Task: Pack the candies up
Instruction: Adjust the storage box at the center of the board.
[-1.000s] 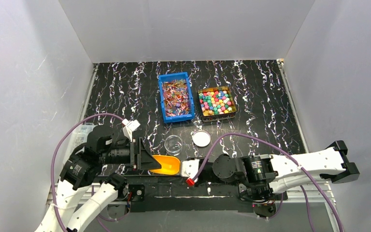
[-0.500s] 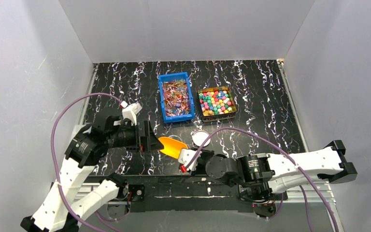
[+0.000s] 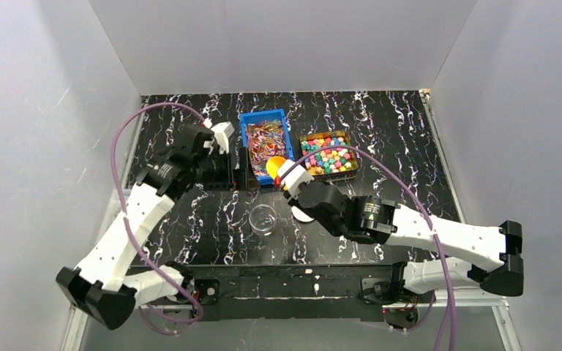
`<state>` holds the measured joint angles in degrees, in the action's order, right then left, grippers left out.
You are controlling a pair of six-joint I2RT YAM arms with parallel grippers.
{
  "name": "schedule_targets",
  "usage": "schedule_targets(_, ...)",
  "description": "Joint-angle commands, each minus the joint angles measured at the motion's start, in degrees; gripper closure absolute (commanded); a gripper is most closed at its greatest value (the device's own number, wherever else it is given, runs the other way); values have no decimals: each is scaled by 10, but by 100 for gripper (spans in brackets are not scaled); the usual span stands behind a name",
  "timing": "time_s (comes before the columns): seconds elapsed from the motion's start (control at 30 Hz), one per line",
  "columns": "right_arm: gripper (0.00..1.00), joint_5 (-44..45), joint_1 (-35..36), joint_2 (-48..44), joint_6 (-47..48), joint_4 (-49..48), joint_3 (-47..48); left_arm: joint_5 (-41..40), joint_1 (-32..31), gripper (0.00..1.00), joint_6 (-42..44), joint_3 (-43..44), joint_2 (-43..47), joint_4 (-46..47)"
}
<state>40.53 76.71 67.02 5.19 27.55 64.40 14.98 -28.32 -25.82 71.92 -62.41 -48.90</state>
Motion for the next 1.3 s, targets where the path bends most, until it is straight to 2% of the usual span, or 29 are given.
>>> schedule_targets(0.0, 99, -39, -55, 1, -45, 10, 34, 2, 33, 2, 16, 36, -51, 56)
schedule_targets(0.23, 99, -66, -95, 7, -72, 2, 24, 59, 115, 6, 18, 73, -147, 106)
schedule_targets(0.37, 99, -85, -109, 0, -81, -20, 5, 74, 143, 8, 25, 96, -211, 132)
schedule_targets(0.57, 99, -112, -124, -7, -90, -28, -3, 110, 181, 16, 20, 127, -325, 181)
schedule_targets(0.9, 99, -125, -134, -23, -95, -29, -14, 140, 199, 31, 22, 211, -460, 186)
schedule_targets(1.13, 99, -133, -140, -23, -97, -30, -20, 160, 200, 49, 20, 221, -489, 195)
schedule_targets(1.27, 99, -141, -143, -18, -101, -32, -20, 170, 200, 53, 21, 228, -497, 195)
